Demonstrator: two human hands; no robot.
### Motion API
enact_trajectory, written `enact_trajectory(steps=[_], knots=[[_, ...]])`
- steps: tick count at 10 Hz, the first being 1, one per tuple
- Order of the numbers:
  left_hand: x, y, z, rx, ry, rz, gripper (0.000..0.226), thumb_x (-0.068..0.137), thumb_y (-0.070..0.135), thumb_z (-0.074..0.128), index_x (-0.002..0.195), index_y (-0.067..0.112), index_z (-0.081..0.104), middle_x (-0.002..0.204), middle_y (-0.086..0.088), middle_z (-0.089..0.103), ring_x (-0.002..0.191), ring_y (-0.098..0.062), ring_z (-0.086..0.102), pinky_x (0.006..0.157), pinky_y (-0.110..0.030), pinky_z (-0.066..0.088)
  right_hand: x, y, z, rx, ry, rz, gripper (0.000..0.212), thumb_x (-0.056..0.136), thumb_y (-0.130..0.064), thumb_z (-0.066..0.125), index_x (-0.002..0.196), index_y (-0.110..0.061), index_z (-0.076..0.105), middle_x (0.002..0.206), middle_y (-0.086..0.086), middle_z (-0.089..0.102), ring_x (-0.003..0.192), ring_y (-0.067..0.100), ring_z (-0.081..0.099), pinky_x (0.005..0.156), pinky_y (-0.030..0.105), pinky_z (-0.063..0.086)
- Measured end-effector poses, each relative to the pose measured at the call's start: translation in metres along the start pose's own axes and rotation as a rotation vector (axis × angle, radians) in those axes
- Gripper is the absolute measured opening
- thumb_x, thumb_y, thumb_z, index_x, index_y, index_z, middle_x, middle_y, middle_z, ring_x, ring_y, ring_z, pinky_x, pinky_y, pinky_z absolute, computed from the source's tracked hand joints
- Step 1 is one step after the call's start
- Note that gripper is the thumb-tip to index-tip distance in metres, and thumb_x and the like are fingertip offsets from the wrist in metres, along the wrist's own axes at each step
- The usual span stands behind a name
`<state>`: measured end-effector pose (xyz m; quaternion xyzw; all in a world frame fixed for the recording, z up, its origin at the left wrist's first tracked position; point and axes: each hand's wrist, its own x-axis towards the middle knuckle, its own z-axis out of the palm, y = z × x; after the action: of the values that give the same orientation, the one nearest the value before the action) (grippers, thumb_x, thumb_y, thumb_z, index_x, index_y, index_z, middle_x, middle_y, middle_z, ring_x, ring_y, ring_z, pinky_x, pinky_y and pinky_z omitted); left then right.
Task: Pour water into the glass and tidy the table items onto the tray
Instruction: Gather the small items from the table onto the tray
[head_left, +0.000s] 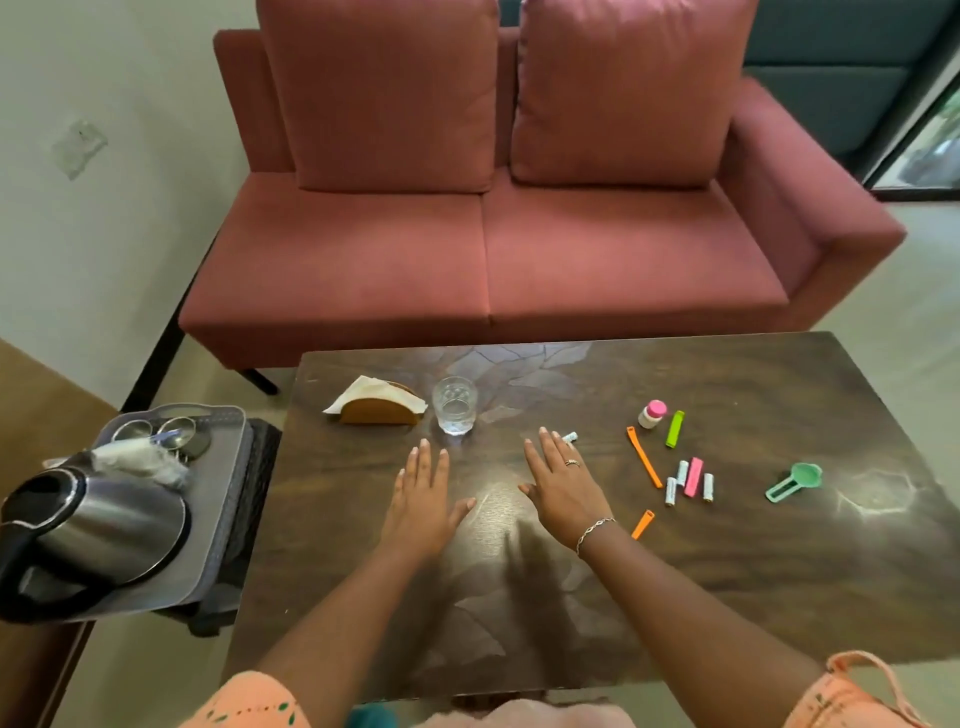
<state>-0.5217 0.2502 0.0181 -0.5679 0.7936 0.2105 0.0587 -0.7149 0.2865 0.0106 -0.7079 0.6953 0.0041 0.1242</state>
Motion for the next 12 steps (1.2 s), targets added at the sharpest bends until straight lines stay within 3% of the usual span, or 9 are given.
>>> enact_trajectory(steps=[6,10,12], knots=[[0.025,0.055,0.024,0.102,-0.133,0.157,0.075,0.095,0.053,0.029,0.148,0.010,-0.003,0.156,-0.015,-0.013,0.144,-0.027,-0.011,0.117,-0.039,0.003,-0.035,0.062,0.016,0.066,0.011,0.243,0.057,0.098,-0.037,0.030,0.145,-0.010,0.014,0.154,0.012,0.014,0.144,0.025,0.007,0.118,0.036,0.006],[0.072,0.143,0.058,0.118,-0.251,0.100,0.074,0.095,0.048,0.036,0.148,0.011,0.002,0.157,-0.013,-0.006,0.145,-0.024,-0.006,0.118,-0.037,0.003,-0.040,0.198,0.032,0.146,-0.078,0.269,0.051,0.095,-0.025,0.042,0.140,-0.009,0.025,0.150,0.011,0.024,0.140,0.023,0.022,0.114,0.032,0.018],[0.116,0.179,0.083,0.142,-0.316,0.080,0.066,0.094,0.040,0.044,0.144,0.006,0.017,0.155,-0.013,0.015,0.145,-0.025,0.005,0.118,-0.037,0.011,-0.035,0.264,0.054,0.128,-0.181,0.236,0.049,0.090,-0.012,0.047,0.136,-0.007,0.032,0.144,0.012,0.034,0.133,0.025,0.032,0.108,0.031,0.026]])
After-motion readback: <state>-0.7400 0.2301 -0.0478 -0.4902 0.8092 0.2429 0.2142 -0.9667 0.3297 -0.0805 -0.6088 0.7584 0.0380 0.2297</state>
